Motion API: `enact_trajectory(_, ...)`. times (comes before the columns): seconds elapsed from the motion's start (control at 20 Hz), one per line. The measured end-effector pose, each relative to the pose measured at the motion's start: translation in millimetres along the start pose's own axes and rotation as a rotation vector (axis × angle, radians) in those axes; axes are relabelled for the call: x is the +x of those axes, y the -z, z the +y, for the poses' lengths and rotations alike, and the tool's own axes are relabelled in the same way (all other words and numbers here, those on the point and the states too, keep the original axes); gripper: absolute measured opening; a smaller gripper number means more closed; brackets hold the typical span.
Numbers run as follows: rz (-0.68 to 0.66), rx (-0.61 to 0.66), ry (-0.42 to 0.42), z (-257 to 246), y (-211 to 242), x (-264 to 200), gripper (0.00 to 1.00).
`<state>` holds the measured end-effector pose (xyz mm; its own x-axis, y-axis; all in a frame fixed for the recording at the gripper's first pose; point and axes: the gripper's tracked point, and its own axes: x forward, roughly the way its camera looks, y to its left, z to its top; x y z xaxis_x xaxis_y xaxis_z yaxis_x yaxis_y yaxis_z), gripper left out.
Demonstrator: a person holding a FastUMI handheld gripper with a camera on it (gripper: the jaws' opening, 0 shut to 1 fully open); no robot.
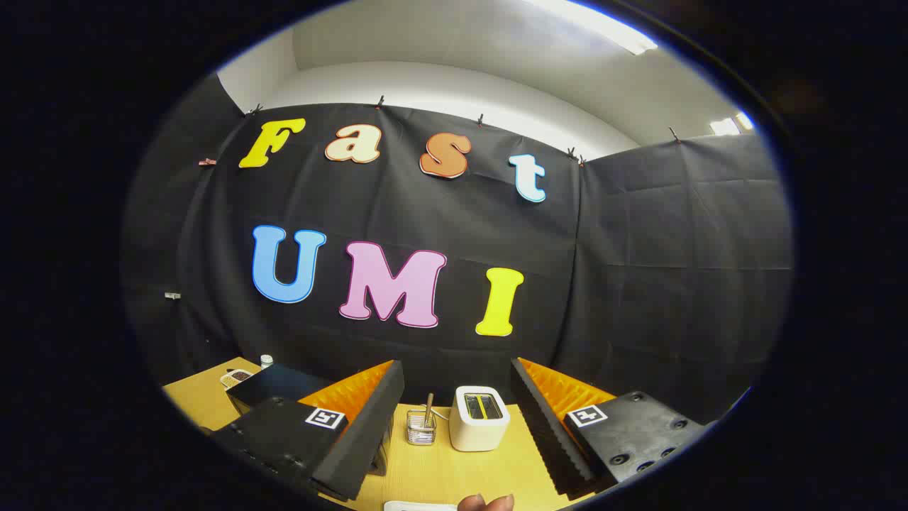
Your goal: Open the toaster oven, put the food inside, and close the toaster oven door.
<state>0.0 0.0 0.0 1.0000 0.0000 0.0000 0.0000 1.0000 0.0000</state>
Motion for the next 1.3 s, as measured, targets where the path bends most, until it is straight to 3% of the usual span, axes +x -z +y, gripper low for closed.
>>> enact_trajectory(1.3,0.026,0.056,-0.035,24.1,7.1,-13.9,0.98)
